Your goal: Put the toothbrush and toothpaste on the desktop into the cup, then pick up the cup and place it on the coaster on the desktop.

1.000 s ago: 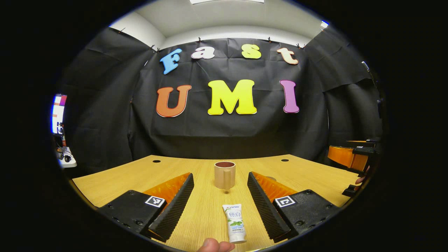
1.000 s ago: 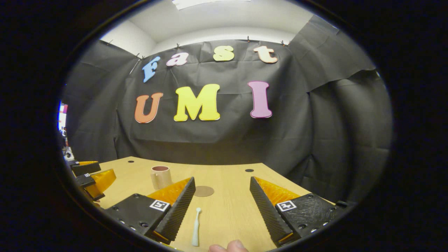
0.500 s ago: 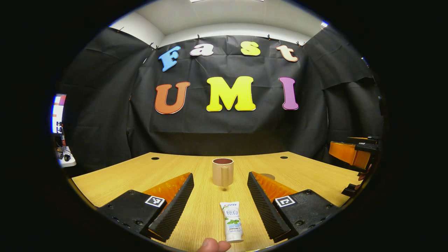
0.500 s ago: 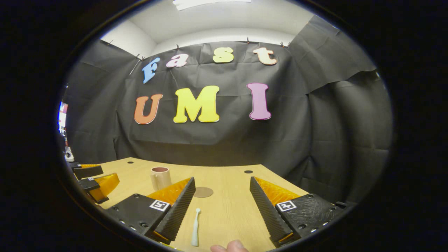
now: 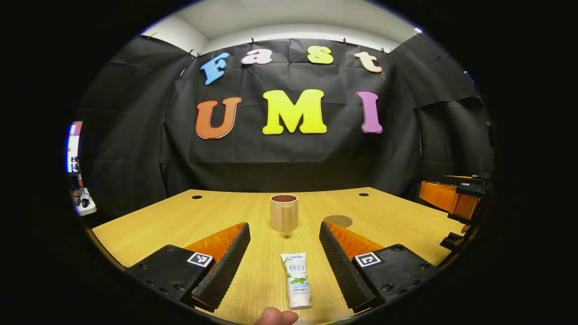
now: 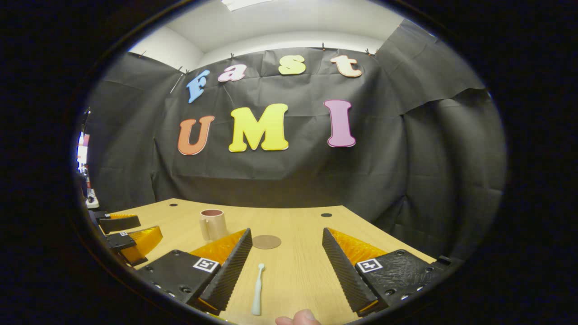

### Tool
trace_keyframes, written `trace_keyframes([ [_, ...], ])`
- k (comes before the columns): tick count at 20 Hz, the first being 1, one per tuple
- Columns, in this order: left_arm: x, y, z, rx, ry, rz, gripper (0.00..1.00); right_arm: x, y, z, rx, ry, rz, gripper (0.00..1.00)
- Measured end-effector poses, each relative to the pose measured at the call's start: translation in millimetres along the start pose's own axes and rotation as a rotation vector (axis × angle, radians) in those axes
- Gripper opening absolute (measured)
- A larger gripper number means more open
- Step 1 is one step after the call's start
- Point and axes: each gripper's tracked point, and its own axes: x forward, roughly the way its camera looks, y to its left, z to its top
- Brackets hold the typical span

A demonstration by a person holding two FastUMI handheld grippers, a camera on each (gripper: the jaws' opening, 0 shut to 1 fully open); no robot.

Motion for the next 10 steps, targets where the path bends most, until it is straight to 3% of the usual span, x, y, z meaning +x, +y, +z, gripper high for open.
trace_keyframes([
  [5, 2.9, -4.0, -34.0, -0.044, 0.127, -0.036, 0.98, 4.2, 8.7, -16.5, -0.003, 0.054, 0.028, 0.98],
  [10, 7.2, -9.3, -59.1, -0.070, 0.235, -0.038, 0.99, 8.7, 9.6, -29.4, -0.016, 0.101, 0.036, 0.95],
])
